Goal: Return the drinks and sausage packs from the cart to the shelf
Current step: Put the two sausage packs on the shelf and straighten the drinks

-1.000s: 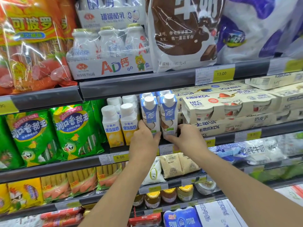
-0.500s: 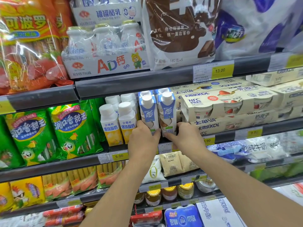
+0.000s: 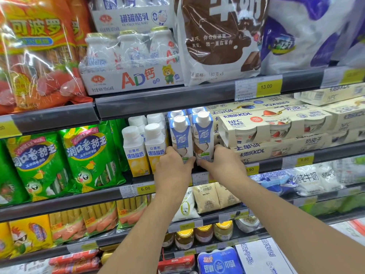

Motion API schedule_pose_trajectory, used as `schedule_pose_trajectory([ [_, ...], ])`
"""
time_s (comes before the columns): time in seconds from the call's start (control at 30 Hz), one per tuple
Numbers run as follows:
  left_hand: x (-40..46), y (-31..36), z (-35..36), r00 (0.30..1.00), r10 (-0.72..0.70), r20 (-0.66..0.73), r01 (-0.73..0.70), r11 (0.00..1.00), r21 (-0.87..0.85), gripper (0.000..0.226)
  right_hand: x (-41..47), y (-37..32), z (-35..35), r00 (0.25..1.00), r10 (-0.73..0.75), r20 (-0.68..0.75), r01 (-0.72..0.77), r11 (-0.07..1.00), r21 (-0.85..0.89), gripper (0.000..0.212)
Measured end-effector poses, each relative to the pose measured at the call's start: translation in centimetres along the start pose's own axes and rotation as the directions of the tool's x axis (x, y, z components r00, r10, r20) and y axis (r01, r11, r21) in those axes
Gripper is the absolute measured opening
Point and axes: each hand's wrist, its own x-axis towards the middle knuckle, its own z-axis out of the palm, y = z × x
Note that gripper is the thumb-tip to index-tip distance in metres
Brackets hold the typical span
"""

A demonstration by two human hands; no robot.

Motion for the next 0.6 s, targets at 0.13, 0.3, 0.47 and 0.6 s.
schedule_pose_trajectory([
  [0.13, 0.0, -0.1, -0.1, 1.000, 0.015, 0.009, -0.015, 1.000, 0.003, 0.043, -0.2, -0.8, 0.2, 0.999, 0.018, -0.031, -0.019, 0.999, -0.036, 0.055],
  [0.3, -0.3, -0.2, -0.5, 0.999, 0.032, 0.032, -0.032, 0.999, -0.014, 0.037, -0.3, -1.2, 0.2, 0.998, 0.048, -0.046, -0.051, 0.996, -0.070, 0.052],
  [0.47, -0.2, -0.2, -0.6, 0.999, 0.021, 0.046, -0.019, 0.999, -0.030, 0.037, -0.9, -1.3, -0.1, 0.997, 0.045, -0.061, -0.049, 0.996, -0.070, 0.053],
  [0.6, -0.3, 0.1, -0.8, 0.998, 0.022, 0.062, -0.021, 1.000, -0.012, 0.037, -1.7, -1.1, -0.2, 0.998, 0.030, -0.057, -0.032, 0.998, -0.045, 0.046],
])
